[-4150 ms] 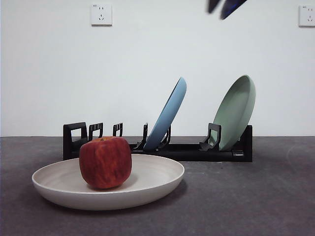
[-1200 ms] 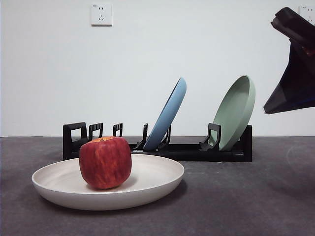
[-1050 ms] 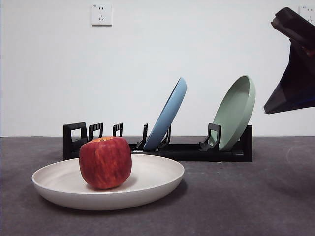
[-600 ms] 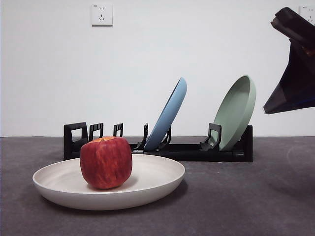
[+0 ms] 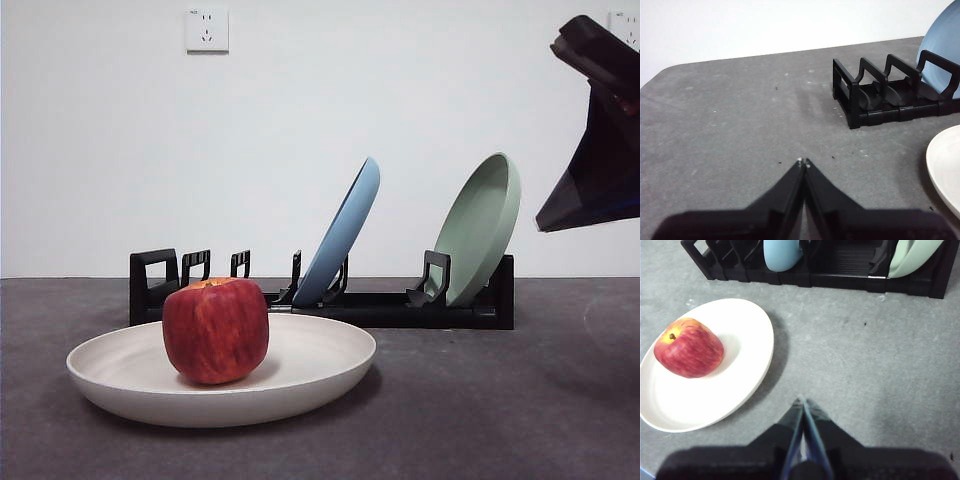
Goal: Take the yellow plate from the plate rack,put the plate on the table,take the apple from the table,put the apple in the plate
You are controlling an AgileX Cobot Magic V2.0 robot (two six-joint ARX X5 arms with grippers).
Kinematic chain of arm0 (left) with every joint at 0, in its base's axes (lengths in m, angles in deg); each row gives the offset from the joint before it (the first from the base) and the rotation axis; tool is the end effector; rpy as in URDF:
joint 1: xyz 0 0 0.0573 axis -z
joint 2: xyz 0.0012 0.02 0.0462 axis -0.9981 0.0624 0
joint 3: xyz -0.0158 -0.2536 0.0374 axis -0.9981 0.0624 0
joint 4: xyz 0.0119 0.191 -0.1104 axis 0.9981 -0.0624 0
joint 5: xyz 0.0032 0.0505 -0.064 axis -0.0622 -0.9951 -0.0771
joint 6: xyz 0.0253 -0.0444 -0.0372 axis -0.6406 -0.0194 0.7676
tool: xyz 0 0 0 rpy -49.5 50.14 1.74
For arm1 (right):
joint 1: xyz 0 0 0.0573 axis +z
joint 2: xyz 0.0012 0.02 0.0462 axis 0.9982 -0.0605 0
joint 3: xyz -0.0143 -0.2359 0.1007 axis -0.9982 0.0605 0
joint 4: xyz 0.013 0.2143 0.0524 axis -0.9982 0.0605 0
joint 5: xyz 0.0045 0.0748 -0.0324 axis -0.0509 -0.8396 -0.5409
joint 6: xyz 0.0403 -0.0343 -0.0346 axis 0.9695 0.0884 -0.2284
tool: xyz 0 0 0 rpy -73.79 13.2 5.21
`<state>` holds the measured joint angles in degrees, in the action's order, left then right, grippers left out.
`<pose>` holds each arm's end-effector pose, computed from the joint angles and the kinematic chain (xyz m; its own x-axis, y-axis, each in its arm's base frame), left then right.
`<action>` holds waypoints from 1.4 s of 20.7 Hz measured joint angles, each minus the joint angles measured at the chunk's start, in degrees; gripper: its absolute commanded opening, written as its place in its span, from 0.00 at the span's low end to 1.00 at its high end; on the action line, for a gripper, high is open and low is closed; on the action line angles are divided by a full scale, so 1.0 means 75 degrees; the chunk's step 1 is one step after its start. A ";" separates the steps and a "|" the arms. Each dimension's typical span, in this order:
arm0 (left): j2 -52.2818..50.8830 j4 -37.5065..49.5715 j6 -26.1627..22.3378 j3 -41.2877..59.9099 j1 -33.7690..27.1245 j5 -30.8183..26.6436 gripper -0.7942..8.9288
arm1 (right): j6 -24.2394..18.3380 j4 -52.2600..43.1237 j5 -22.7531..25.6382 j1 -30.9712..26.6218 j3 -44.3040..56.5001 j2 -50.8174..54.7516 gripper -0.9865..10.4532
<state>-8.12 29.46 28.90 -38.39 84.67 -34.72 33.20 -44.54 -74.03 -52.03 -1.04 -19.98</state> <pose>0.0850 -0.0012 0.1489 0.9845 -0.0559 -0.1663 0.0677 0.9955 0.0663 0.1217 0.0834 0.2002 0.7036 0.4791 -0.5248 -0.4261 0.8755 0.2279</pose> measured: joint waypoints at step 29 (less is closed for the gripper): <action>0.0003 0.0000 0.0029 0.0000 0.0000 -0.0003 0.08 | -0.1754 0.0539 0.0868 -0.3022 0.0452 0.3876 0.09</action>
<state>-8.10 29.46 29.12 -38.39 84.67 -34.75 20.05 -40.49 -67.52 -74.70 2.35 9.09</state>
